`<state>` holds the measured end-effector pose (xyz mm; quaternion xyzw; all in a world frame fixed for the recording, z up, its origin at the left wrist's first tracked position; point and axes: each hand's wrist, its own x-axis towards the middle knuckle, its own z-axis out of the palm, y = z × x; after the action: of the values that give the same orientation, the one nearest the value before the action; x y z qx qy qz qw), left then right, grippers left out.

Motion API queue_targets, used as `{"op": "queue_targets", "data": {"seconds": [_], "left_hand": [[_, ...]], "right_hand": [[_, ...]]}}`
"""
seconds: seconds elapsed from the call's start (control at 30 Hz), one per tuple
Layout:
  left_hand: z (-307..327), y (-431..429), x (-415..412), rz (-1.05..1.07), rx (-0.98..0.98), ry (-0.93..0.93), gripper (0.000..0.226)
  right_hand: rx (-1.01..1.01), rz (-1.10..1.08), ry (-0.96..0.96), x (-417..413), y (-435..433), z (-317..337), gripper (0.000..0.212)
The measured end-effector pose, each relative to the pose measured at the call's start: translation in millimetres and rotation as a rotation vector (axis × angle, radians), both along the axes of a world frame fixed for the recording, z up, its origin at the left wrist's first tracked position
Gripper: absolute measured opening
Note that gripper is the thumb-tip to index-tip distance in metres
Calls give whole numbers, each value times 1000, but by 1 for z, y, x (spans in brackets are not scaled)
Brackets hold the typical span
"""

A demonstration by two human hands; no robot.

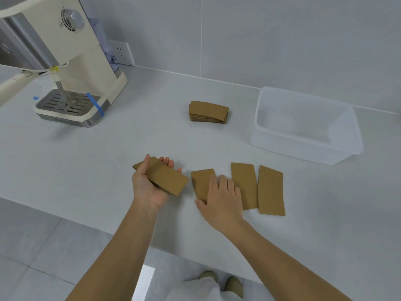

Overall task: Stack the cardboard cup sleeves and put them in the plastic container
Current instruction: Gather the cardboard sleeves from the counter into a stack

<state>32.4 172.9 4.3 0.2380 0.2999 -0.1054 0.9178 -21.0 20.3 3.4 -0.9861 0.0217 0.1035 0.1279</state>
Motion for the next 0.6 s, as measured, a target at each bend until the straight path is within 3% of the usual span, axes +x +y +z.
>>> {"op": "queue_targets", "data": {"seconds": [0.2,0.37,0.6], "left_hand": [[-2,0,-8,6,-27,20,37],[-1,-11,-10,-52,-41,24,41],[2,-31,-14,-165,-37,-56,45]], "right_hand": [[18,25,13,5,-6,6,41],[322,-124,98,22,-17,27,48],[611,-115,-1,32,-13,64,52]]}}
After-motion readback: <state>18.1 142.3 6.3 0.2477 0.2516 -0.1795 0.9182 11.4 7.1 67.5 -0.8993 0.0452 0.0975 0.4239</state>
